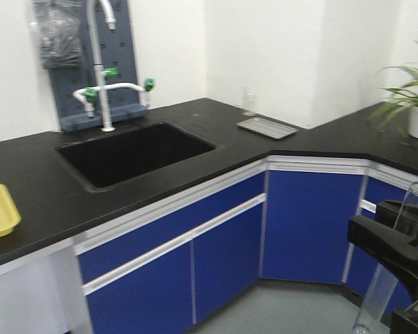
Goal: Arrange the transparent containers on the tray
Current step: 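Drive the base to the counter with the yellow tray, holding both tubes, then bring both held tubes over the yellow tray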
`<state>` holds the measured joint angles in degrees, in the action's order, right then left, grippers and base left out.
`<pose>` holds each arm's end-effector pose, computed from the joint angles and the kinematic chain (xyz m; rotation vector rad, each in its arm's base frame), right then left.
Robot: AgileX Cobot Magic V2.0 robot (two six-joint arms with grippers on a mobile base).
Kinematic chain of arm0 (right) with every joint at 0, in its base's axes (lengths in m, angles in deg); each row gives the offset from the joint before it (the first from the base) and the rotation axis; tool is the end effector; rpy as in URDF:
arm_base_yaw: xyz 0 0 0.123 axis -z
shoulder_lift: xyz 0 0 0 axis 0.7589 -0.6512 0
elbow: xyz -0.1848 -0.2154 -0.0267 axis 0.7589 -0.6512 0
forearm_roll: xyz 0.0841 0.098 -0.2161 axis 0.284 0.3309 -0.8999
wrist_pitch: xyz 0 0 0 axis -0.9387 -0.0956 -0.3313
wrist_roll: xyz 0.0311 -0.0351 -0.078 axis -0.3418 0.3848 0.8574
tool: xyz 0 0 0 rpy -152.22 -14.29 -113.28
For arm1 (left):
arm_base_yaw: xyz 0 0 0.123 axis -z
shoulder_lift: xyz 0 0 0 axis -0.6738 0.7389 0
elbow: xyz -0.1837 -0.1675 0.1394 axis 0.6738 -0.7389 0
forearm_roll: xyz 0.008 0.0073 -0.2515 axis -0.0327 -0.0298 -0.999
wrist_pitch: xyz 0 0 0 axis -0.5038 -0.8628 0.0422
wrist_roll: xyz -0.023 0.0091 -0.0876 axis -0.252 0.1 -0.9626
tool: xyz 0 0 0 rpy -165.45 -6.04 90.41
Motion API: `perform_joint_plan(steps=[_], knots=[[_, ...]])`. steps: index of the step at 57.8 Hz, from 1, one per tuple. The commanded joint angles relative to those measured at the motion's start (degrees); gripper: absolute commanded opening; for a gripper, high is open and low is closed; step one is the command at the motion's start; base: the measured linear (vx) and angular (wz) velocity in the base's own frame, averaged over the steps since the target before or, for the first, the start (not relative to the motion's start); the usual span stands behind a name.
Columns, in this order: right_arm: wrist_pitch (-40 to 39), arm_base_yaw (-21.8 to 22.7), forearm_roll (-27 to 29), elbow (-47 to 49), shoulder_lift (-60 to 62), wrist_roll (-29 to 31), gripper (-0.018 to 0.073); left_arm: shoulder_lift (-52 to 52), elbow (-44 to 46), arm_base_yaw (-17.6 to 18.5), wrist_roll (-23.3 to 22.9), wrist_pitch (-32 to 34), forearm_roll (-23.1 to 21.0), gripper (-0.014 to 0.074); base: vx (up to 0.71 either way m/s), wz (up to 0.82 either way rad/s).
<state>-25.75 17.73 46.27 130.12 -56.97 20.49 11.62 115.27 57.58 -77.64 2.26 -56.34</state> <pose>0.1348 0.0813 0.3956 -0.4883 1.6422 0.3687 0.1146 -0.0254 0.3780 0.1150 1.5866 -0.2063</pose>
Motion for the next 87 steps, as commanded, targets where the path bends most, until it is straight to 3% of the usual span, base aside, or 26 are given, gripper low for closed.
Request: perform_joint_plan(steps=[1,87], knots=[[-5.0,0.3,-0.3,1.7,0.4,0.3,0.0009,0.1,2.2,0.2,-0.3,4.7,0.1,0.0128,0.01,0.5],[-5.0,0.3,-0.3,1.7,0.4,0.3,0.0009,0.1,2.2,0.2,-0.3,4.7,0.1,0.0128,0.13,0.35]])
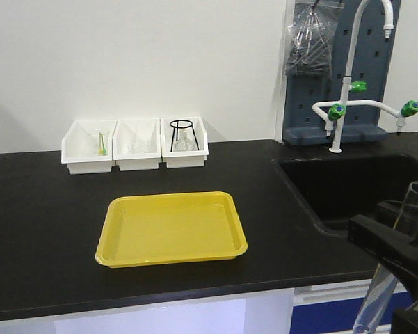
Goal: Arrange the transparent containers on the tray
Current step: 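Bring both held tubes over the yellow tray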
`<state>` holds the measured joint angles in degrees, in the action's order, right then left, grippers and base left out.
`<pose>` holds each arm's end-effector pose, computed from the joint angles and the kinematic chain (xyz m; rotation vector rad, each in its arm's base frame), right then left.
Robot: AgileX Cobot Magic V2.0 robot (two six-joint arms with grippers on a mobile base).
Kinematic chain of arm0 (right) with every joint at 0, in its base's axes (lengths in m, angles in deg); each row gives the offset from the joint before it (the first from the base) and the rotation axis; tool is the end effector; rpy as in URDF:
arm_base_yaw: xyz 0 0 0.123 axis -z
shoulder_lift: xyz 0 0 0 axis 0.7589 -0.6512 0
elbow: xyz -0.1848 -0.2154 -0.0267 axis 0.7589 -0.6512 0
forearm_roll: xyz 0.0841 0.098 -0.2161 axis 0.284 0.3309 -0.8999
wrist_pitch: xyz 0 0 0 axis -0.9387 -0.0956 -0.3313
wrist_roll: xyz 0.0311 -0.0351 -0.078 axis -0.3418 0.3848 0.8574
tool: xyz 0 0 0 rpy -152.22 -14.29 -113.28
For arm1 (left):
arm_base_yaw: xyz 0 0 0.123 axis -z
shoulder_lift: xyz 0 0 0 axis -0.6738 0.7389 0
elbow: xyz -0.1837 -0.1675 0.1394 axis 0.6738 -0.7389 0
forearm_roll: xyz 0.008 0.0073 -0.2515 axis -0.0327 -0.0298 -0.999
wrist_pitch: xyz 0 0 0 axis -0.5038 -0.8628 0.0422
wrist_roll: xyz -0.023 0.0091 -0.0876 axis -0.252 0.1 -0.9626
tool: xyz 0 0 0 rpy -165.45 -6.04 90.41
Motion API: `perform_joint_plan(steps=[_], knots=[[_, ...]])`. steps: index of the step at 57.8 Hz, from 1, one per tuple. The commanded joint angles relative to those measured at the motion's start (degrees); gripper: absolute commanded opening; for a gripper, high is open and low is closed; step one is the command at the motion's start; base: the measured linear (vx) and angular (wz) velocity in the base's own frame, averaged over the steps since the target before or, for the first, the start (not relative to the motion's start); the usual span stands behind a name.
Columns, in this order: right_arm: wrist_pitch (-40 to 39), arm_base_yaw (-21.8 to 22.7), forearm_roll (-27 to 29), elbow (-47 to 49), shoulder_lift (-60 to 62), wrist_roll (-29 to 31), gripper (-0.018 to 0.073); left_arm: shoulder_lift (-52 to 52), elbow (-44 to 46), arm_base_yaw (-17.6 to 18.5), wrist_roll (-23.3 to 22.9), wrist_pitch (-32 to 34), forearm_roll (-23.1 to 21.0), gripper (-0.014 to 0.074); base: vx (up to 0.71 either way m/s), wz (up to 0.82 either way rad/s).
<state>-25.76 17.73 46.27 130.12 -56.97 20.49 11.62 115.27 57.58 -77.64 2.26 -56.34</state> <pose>0.1348 0.0813 0.3956 -0.4882 1.6420 0.3687 0.1146 -0.0254 0.3780 0.1150 1.5866 -0.2063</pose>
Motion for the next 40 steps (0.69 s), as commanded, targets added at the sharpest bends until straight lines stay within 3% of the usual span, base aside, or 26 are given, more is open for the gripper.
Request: perform_joint_plan(steps=[1,40], knots=[[-5.0,0.3,-0.3,1.7,0.3,0.3,0.0009,0.1,2.2,0.2,-0.3,4.7,0.1,0.0128,0.23,0.17],[-5.0,0.3,-0.3,1.7,0.3,0.3,0.0009,0.1,2.2,0.2,-0.3,4.8,0.1,0.0128,0.27,0.13]])
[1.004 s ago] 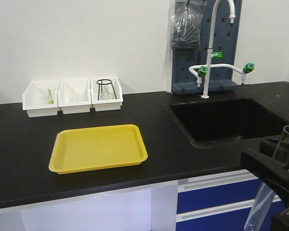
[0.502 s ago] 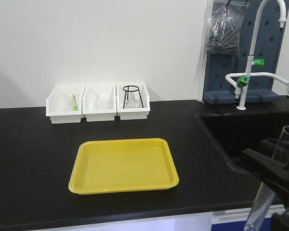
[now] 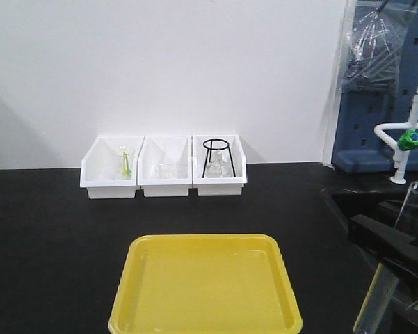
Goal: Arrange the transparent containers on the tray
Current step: 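Bring both held tubes over the yellow tray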
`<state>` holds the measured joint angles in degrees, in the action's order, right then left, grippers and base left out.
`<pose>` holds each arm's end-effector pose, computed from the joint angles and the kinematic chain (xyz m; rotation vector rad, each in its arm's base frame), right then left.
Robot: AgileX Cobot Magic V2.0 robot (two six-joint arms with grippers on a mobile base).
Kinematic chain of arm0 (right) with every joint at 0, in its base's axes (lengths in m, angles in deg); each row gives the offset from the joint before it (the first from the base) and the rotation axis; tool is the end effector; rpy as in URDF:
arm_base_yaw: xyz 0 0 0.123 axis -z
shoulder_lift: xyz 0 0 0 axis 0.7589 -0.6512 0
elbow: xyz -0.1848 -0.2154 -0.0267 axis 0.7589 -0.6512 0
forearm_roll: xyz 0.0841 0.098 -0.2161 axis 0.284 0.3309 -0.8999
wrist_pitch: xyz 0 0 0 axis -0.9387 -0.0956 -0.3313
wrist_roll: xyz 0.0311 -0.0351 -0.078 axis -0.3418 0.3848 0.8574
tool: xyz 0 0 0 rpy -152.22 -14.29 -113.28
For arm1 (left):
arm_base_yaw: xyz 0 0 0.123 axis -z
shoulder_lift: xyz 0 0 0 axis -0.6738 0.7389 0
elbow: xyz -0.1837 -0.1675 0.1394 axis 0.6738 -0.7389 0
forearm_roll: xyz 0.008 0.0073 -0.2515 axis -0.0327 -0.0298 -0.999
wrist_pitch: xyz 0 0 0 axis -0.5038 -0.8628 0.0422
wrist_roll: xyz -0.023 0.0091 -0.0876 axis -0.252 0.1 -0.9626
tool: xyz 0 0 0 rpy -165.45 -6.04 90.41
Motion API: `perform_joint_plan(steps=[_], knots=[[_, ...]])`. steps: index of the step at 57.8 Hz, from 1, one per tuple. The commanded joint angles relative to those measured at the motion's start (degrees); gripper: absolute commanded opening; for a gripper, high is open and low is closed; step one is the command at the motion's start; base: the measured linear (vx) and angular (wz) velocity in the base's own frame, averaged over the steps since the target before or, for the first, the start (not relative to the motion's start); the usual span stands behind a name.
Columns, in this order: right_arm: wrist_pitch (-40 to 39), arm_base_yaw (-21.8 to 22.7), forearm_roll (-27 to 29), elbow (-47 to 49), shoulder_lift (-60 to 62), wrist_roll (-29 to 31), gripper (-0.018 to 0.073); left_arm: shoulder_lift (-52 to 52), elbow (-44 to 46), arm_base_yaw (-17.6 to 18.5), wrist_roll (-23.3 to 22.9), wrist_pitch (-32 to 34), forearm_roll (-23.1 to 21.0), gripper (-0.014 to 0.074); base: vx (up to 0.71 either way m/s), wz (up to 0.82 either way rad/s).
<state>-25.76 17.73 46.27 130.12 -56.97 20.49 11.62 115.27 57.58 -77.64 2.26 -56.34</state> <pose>0.1348 0.0813 0.3956 -0.4882 1.6420 0.3687 0.1146 -0.0254 0.3780 0.1150 1.5866 -0.2063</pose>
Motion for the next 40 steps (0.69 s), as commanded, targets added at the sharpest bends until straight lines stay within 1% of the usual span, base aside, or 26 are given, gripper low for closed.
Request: perform_joint_plan(steps=[1,24,40], knots=[[-5.0,0.3,-0.3,1.7,0.3,0.3,0.0009,0.1,2.2,0.2,-0.3,4.8,0.1,0.0128,0.28,0.17],[-5.0,0.3,-0.3,1.7,0.3,0.3,0.0009,0.1,2.2,0.2,-0.3,4.7,0.1,0.0128,0.25,0.16],[-5.0,0.3,-0.3,1.7,0.3,0.3,0.0009,0.1,2.2,0.2,-0.3,4.7,0.1,0.0128,0.2,0.05]])
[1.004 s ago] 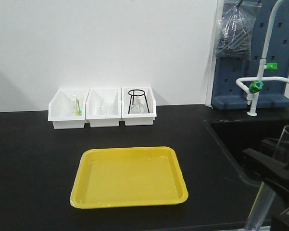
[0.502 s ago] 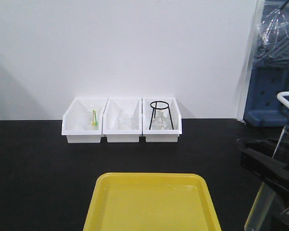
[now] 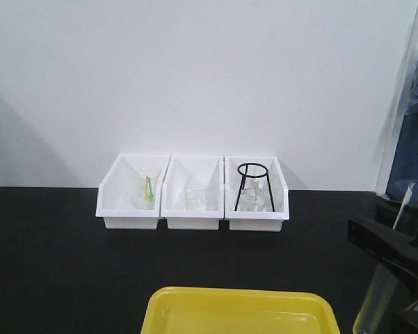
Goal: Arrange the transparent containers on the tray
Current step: 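Bring both held tubes over the yellow tray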
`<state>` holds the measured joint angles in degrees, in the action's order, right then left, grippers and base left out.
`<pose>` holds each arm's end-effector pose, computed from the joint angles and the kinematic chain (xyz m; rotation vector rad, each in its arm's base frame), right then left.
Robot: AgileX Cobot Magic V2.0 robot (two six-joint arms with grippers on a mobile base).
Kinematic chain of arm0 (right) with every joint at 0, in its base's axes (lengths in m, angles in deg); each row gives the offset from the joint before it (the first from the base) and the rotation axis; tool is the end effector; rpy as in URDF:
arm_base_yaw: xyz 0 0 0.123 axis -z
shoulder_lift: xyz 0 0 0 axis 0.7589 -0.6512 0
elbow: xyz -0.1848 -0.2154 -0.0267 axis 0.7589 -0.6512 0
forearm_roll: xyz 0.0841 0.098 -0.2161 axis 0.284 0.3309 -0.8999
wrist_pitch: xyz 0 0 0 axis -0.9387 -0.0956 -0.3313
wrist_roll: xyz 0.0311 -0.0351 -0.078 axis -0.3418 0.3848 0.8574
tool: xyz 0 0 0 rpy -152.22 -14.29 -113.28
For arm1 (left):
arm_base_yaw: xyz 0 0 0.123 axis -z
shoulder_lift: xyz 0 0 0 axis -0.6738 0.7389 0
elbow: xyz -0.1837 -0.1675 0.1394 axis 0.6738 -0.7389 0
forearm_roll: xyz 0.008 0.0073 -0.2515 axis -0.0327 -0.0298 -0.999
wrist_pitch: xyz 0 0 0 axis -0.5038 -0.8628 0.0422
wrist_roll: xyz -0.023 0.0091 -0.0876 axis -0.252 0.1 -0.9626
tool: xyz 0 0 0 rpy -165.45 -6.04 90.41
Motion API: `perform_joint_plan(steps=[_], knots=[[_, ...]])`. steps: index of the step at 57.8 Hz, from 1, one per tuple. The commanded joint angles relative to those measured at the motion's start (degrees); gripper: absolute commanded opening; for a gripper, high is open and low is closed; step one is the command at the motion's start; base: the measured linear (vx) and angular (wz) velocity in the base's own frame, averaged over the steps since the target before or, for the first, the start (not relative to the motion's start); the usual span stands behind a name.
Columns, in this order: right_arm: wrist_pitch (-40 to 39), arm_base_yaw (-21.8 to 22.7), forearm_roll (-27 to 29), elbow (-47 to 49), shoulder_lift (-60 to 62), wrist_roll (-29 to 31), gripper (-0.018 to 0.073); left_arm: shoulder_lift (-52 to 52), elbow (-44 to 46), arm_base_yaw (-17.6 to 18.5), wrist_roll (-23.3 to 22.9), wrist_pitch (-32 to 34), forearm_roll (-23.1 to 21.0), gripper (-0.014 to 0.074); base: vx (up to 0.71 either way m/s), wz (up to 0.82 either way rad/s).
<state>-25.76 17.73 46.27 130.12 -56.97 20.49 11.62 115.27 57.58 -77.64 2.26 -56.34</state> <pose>0.1348 0.0813 0.3956 -0.4882 1.6420 0.3687 0.1146 -0.0254 0.3780 0.1150 1.5866 -0.2063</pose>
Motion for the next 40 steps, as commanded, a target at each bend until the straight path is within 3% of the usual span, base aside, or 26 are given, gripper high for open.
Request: perform_joint_plan(steps=[1,40], knots=[[-5.0,0.3,-0.3,1.7,0.3,0.3,0.0009,0.1,2.2,0.2,-0.3,4.7,0.1,0.0128,0.18,-0.03],[-5.0,0.3,-0.3,1.7,0.3,0.3,0.0009,0.1,2.2,0.2,-0.3,4.7,0.1,0.0128,0.11,-0.04]])
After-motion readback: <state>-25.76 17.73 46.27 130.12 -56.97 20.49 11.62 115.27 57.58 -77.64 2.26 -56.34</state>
